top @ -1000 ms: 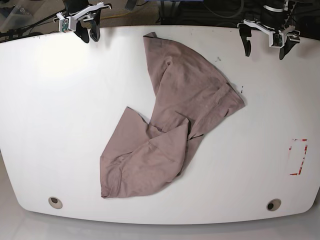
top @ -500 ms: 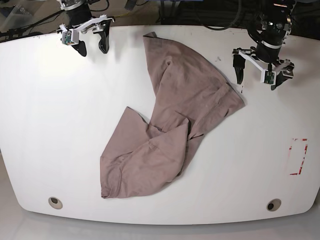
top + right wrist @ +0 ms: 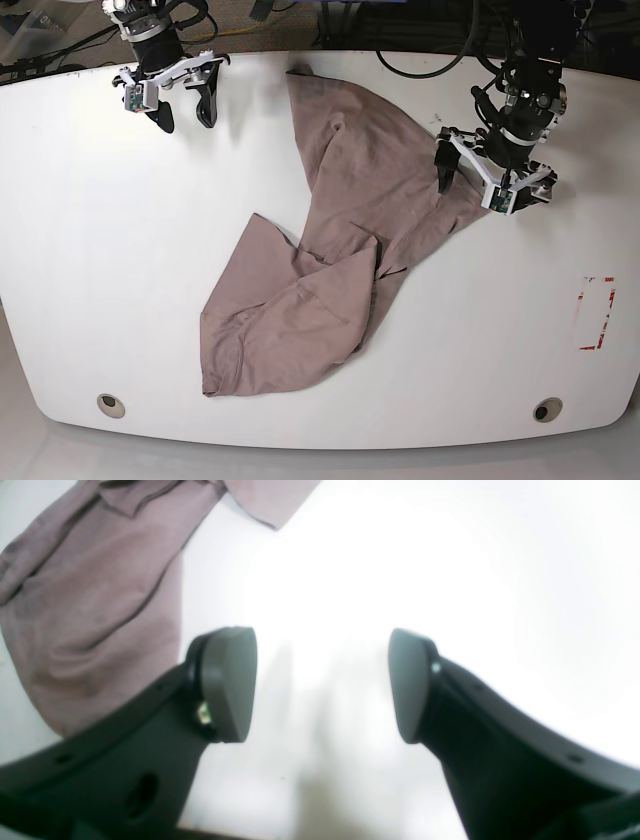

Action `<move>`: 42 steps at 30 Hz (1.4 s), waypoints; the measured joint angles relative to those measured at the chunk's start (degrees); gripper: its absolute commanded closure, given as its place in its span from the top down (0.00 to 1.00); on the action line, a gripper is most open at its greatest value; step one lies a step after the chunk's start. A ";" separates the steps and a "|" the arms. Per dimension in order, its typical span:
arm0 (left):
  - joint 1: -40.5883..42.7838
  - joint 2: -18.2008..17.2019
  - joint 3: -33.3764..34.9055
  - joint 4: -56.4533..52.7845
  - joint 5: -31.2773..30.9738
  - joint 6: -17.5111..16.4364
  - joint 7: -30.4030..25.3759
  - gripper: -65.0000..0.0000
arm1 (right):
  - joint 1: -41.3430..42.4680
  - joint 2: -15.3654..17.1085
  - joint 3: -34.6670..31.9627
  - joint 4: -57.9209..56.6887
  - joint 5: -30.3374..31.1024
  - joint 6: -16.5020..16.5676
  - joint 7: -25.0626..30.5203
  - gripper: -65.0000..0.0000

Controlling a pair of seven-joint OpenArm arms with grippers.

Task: Fold the T-shirt properly
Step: 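Lower both grippers onto the mauve T-shirt and pinch two edges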

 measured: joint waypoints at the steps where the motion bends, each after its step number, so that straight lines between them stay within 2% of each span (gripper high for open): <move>1: -0.46 -0.11 0.83 -0.66 -0.11 -0.07 -0.02 0.99 | 0.50 -0.07 0.04 0.00 0.00 0.17 -1.42 0.60; 3: -1.05 -0.04 1.95 -1.84 -0.09 -0.50 0.00 0.99 | 1.57 -0.17 0.02 -0.04 -0.07 0.28 -3.61 0.60; 9: -2.23 0.04 2.47 -7.96 -0.20 -0.37 -0.15 0.98 | 3.15 0.26 0.28 -0.13 -0.04 0.17 -3.69 0.60; 10: -2.38 -0.02 2.60 -8.63 -0.07 -0.37 -0.15 0.95 | 3.21 0.17 0.22 -0.15 -0.04 0.26 -3.72 0.60; 15: -3.37 0.11 3.13 -10.34 -0.26 -0.44 -0.17 0.72 | 4.11 0.20 0.26 -0.28 -0.11 0.17 -3.93 0.60; 22: -3.67 0.09 3.04 -11.30 -0.28 -0.42 -0.22 0.59 | 4.90 0.61 0.24 -0.28 -0.42 0.26 -4.35 0.60; 24: -3.69 0.17 3.06 -11.37 -0.28 -0.44 -0.24 0.49 | 5.44 0.98 0.28 -0.28 -0.31 0.22 -5.25 0.60; 28: -4.83 0.22 3.06 -12.52 -0.28 -0.44 -0.22 0.21 | 7.04 0.81 2.58 -0.33 -0.22 0.42 -7.58 0.60; 30: -5.38 0.20 3.06 -13.09 -0.26 -0.42 -0.20 0.14 | 8.17 0.83 4.07 -0.98 -0.24 0.00 -7.39 0.60; 36: -5.05 0.20 2.73 -11.13 -0.26 -0.39 0.02 0.13 | 12.83 2.32 5.11 -3.15 -0.09 1.14 -12.59 0.60; 42: -3.08 0.26 2.60 -5.46 -0.46 -0.22 -0.13 0.12 | 24.15 2.86 5.42 -7.17 -0.37 6.58 -20.59 0.60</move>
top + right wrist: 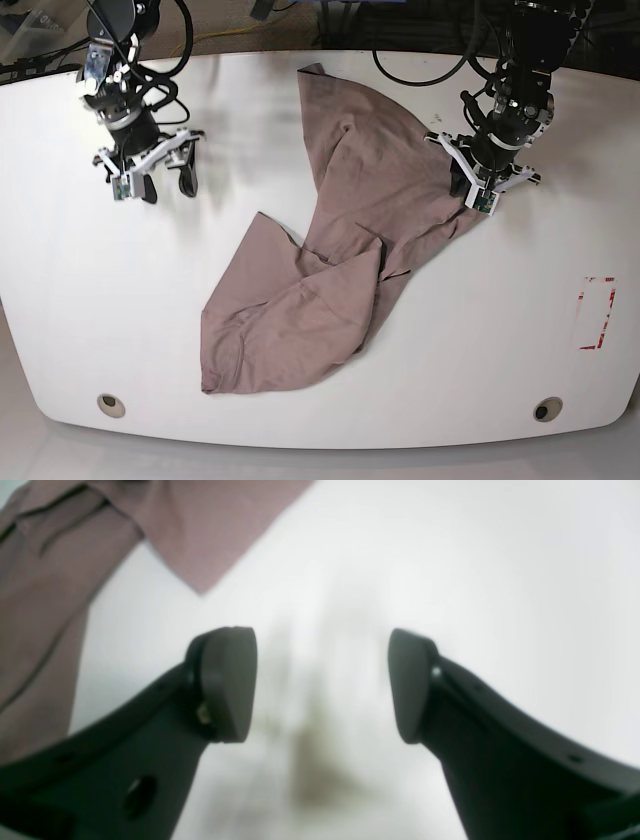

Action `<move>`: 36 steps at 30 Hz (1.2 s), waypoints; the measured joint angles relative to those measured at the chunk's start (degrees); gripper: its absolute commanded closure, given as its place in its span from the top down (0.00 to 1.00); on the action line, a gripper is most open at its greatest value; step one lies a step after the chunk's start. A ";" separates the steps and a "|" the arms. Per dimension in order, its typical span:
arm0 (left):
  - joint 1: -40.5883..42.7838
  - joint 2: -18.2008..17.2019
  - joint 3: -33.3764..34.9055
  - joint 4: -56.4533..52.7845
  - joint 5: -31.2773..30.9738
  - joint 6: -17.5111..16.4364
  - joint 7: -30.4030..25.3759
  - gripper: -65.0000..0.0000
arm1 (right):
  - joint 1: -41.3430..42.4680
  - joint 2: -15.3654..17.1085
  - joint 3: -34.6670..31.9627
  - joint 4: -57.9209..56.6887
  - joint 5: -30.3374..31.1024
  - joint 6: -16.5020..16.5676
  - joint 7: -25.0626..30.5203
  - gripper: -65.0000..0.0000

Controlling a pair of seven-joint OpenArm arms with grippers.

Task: Fold the T-shirt properly
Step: 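Lower both grippers onto the mauve T-shirt and pinch two edges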

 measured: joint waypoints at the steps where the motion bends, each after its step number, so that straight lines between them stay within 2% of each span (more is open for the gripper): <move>1: 0.66 -0.02 -0.02 0.72 -0.04 -0.04 -0.02 0.11 | 2.43 -0.13 -0.04 -0.94 0.00 0.70 -1.44 0.60; 3: 2.10 0.02 -0.98 2.54 0.13 -0.07 0.17 0.06 | 7.15 -0.15 -0.02 -3.54 0.00 3.80 -4.24 0.60; 5: 3.37 -0.07 -1.90 4.17 0.26 0.00 0.09 0.01 | 11.28 -0.09 -0.02 -6.80 0.00 5.29 -6.27 0.60; 9: 5.11 -0.20 -2.45 6.19 0.15 -0.24 0.11 0.00 | 19.98 -0.07 0.11 -15.93 -0.04 8.33 -9.60 0.60; 13: 5.84 -1.16 -2.34 6.47 0.00 -0.44 0.13 0.00 | 26.93 -0.11 0.07 -24.96 -0.20 10.95 -10.36 0.60; 19: 5.88 -1.75 -2.60 6.47 0.20 -0.20 0.13 0.01 | 36.15 1.46 -0.20 -39.74 0.02 11.67 -9.75 0.60; 21: 6.03 -1.46 -3.72 6.47 -0.15 -0.57 0.11 0.01 | 40.11 2.51 0.00 -46.75 -0.76 10.62 -7.82 0.60; 27: 5.90 -1.73 -5.20 6.47 0.17 -0.20 0.11 0.01 | 49.07 3.78 -0.44 -62.97 -0.44 11.06 -2.75 0.60; 31: 6.01 -1.75 -5.14 6.47 -0.02 -0.26 0.13 0.01 | 53.02 4.42 -0.72 -71.71 -0.46 11.04 2.91 0.60; 34: 6.01 -1.86 -5.20 7.04 0.11 -0.22 0.15 0.01 | 55.47 5.42 -5.05 -77.22 -1.27 10.40 6.03 0.60; 36: 5.99 -1.79 -5.20 7.41 0.15 -0.22 0.15 0.01 | 56.28 4.90 -6.45 -78.79 -1.66 10.38 7.82 0.60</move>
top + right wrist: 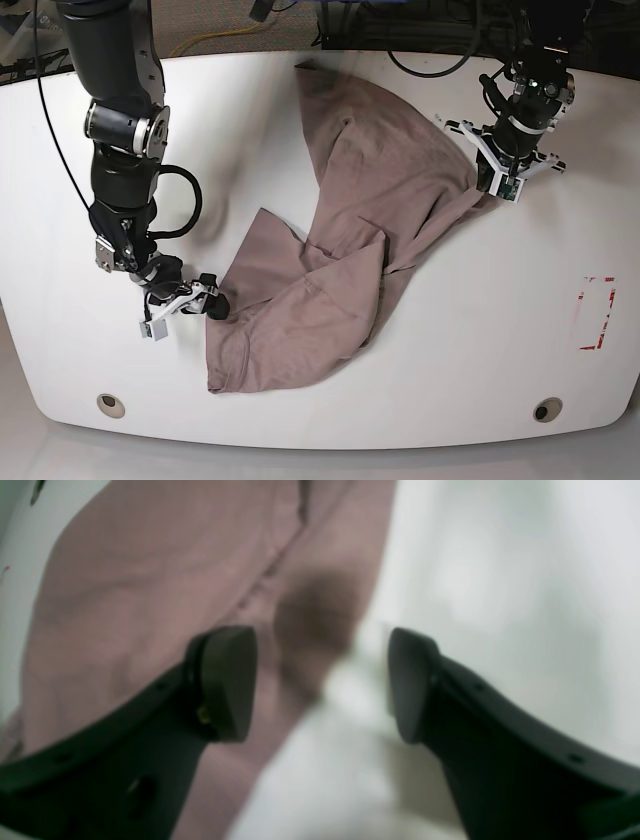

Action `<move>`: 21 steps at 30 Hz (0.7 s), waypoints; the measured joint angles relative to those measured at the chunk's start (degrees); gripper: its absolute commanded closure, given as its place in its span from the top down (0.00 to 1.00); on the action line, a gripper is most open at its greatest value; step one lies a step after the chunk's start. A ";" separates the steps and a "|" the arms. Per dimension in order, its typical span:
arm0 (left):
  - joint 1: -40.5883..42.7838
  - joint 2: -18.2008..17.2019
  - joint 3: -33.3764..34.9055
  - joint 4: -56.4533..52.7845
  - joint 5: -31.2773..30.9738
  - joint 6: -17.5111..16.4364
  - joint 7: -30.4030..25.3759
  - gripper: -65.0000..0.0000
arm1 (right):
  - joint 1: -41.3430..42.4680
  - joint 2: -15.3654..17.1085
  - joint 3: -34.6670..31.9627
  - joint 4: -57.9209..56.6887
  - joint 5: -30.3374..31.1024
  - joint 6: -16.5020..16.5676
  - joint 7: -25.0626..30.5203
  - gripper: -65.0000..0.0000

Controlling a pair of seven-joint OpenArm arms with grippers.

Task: Fold the T-shirt properly
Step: 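Lower both grippers onto the mauve T-shirt and pinch two edges, then lift the shirt with both grippers and pull it apart, sweeping it across the table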

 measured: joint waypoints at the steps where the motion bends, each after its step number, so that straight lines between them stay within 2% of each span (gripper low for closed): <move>1: -0.02 0.02 0.04 0.33 -0.02 -0.04 -0.02 0.01 | 0.17 -0.28 -0.70 -0.55 0.48 0.02 1.75 0.60; 8: 0.02 0.00 0.07 1.73 -0.17 -0.02 0.00 0.01 | 0.20 -0.98 -3.34 -4.35 0.76 -1.05 5.73 0.60; 11: 0.02 -0.04 0.07 1.75 -0.15 -0.02 0.00 0.01 | 0.44 -1.90 -5.05 -4.35 1.18 -2.69 6.62 0.60; 15: 0.11 -0.15 0.07 2.40 -0.17 -0.02 0.00 0.01 | 0.55 -4.07 -6.69 -4.26 1.38 -2.56 6.80 0.57; 17: 0.11 -0.13 0.07 2.64 -0.17 -0.02 0.00 0.01 | 0.55 -5.16 -6.73 -4.28 1.29 -2.58 7.93 0.47; 18: 0.11 -0.13 0.07 2.64 -0.17 -0.02 0.00 0.01 | 0.50 -5.44 -6.73 -4.35 1.14 -3.08 8.48 0.40; 20: 0.13 -0.13 -0.48 2.64 -0.20 -0.09 0.00 0.01 | 0.35 -5.62 -6.73 -4.48 1.11 -5.22 9.79 0.21; 21: 0.15 -0.11 -1.46 2.64 -0.22 -0.39 0.00 0.01 | 0.24 -5.55 -6.75 -4.48 1.09 -6.91 10.58 0.16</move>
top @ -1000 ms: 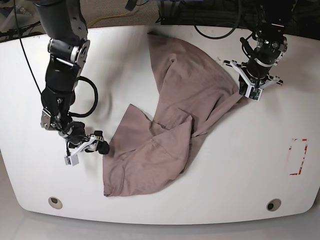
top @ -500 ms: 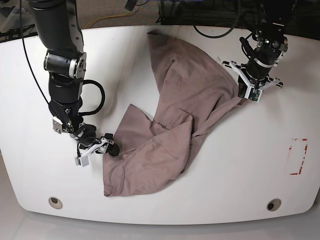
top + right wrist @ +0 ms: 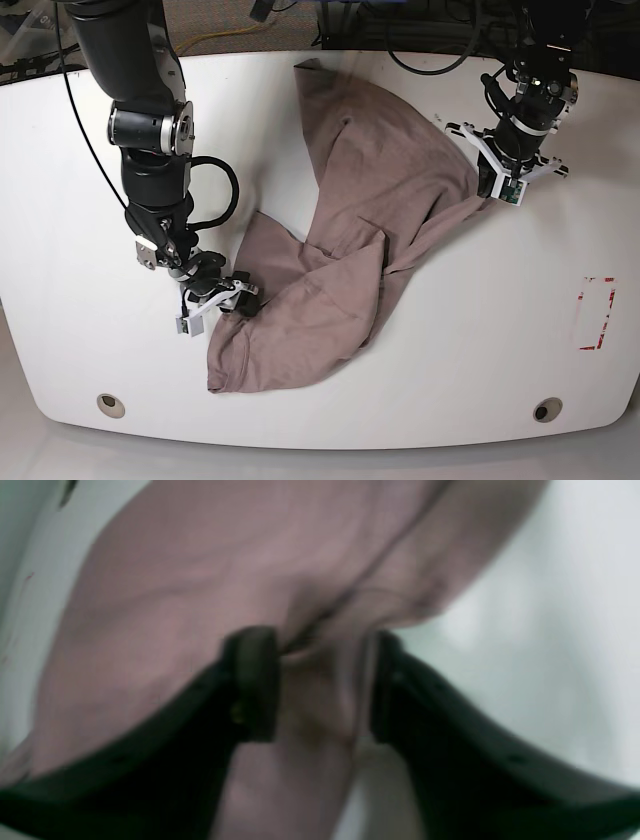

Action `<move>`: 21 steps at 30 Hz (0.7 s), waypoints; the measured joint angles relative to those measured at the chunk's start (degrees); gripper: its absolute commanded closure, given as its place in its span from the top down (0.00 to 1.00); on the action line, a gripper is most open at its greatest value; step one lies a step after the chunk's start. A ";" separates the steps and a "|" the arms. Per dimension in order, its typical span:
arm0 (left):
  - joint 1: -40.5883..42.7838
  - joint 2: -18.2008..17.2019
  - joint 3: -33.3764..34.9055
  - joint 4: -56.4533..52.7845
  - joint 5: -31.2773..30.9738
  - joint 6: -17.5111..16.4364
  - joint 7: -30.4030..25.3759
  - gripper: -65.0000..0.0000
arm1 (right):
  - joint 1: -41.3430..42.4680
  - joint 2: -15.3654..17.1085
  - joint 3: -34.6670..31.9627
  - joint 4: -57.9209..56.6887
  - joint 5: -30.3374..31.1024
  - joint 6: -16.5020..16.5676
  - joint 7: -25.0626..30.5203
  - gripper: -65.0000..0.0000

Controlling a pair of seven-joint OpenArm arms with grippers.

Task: Fold the T-shirt properly
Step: 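Lift the shirt with both grippers and pull it apart, sweeping it across the table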

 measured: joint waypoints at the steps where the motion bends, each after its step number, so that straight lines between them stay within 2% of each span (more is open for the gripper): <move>1: -0.02 0.04 -0.85 0.00 0.00 0.00 0.00 0.01 | -0.02 0.17 0.00 -0.02 0.04 -1.18 0.39 0.11; 7: -0.37 -0.59 -3.87 0.00 0.07 0.39 0.00 0.01 | -0.13 0.85 -0.26 -0.09 -0.42 -2.05 0.57 0.07; 11: -0.74 -2.29 -3.85 -0.07 0.07 0.02 0.02 0.01 | -0.20 1.16 -0.37 0.76 -0.66 -0.22 0.15 0.00; 13: -1.64 -2.32 -3.82 -0.24 0.09 0.20 0.24 0.01 | -0.31 1.97 -0.37 2.64 -0.63 0.96 -2.19 0.00; 16: -3.74 -2.16 -4.20 -0.26 0.00 0.02 0.13 0.01 | -0.52 3.52 -0.33 9.09 -0.90 0.85 -7.65 0.00; 18: -5.05 -2.16 -4.61 -0.26 0.04 0.02 0.26 0.01 | -0.90 4.28 -0.33 13.20 -0.83 0.87 -9.29 0.00; 21: -7.67 -2.29 -4.92 -0.26 0.04 0.24 3.91 0.01 | -1.68 5.25 -0.50 20.72 -0.63 0.92 -13.66 0.00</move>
